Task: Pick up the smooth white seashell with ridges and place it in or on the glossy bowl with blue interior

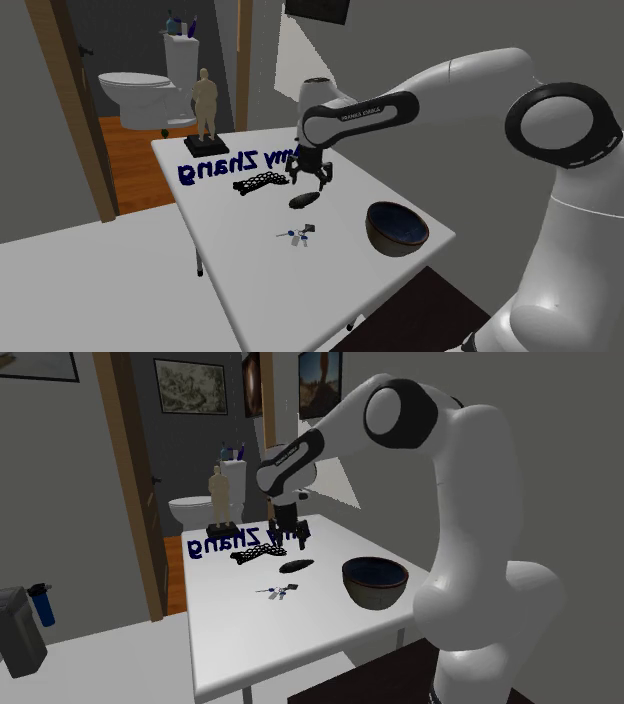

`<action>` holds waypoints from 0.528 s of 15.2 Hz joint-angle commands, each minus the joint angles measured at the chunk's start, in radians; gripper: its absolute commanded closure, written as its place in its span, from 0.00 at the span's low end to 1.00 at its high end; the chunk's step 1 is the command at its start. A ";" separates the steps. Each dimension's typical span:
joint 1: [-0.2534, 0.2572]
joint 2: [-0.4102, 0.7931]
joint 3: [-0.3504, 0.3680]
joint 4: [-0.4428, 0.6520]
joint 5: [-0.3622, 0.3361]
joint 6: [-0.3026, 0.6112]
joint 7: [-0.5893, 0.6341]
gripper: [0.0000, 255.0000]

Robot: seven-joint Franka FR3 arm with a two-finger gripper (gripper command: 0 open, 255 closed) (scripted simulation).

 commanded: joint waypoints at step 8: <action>0.024 0.207 -0.054 0.162 -0.034 0.016 0.144 0.00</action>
